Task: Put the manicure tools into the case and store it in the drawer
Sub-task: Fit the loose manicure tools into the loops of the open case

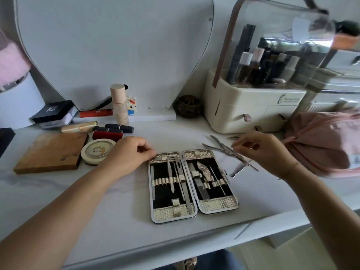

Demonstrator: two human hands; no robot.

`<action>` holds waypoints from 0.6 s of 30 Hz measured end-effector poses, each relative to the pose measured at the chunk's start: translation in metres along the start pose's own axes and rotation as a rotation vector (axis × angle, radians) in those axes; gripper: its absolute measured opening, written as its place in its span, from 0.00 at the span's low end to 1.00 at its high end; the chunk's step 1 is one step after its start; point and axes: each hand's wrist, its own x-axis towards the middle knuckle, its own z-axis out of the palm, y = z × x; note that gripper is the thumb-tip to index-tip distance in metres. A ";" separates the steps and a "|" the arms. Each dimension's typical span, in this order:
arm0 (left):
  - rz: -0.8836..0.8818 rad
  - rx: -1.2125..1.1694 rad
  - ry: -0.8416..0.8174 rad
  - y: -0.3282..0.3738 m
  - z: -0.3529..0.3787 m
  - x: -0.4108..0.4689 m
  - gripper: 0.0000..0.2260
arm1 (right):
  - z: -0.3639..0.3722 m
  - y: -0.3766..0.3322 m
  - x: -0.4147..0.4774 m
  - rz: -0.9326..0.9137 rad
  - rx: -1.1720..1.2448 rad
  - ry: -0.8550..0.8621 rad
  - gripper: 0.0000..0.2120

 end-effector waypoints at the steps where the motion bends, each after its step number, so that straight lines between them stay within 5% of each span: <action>1: -0.002 0.003 0.001 0.000 0.000 0.000 0.02 | -0.006 0.008 -0.006 0.032 -0.031 -0.009 0.04; 6: 0.007 0.012 -0.004 0.002 0.000 -0.001 0.02 | -0.014 0.022 -0.032 -0.014 -0.122 -0.206 0.07; 18: 0.007 0.004 0.002 0.003 0.001 -0.002 0.04 | 0.001 0.021 -0.010 -0.077 -0.207 -0.314 0.06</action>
